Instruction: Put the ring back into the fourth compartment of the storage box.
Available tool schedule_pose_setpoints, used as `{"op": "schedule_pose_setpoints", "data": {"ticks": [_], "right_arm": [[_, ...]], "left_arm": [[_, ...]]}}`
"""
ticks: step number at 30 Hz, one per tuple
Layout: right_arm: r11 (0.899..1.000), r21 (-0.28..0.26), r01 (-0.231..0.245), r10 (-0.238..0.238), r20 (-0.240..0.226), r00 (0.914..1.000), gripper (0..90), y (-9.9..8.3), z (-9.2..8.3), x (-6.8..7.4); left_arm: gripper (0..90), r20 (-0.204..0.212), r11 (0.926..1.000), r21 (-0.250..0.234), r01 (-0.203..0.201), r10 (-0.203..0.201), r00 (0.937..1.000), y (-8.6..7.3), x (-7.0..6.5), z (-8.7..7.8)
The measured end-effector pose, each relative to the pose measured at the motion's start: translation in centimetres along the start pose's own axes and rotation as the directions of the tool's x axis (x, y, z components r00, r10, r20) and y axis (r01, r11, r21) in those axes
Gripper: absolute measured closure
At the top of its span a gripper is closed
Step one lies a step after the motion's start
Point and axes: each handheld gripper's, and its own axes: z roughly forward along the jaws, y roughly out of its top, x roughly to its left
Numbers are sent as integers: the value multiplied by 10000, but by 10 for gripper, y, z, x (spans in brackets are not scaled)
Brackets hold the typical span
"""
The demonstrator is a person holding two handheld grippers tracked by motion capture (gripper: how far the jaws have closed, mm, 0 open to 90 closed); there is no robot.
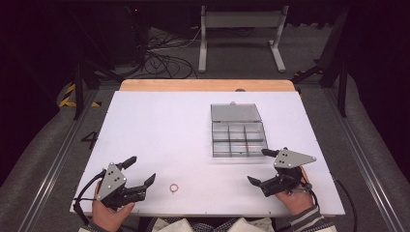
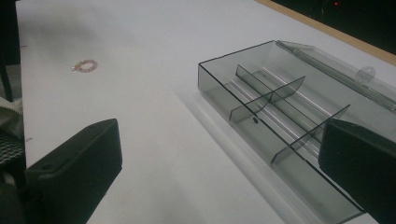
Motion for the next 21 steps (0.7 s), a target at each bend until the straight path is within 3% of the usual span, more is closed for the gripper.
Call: {"op": "schedule_pose_setpoints", "data": {"ticks": [10,17,21], "right_arm": [[10000,37,17,-16,-63,10000,3,0,0,1],[9999,139,27,-26,-62,10000,4,1,1,2],[9998,199,76,-75,-49,10000,5,2,2,3]], "left_arm": [[203,63,10000,57,-44,44,10000,0,1,-1],[203,182,9998,-6,193,-193,9996,0,1,-2],[203,163,10000,-61,53,-52,9999,1,1,-3]]}}
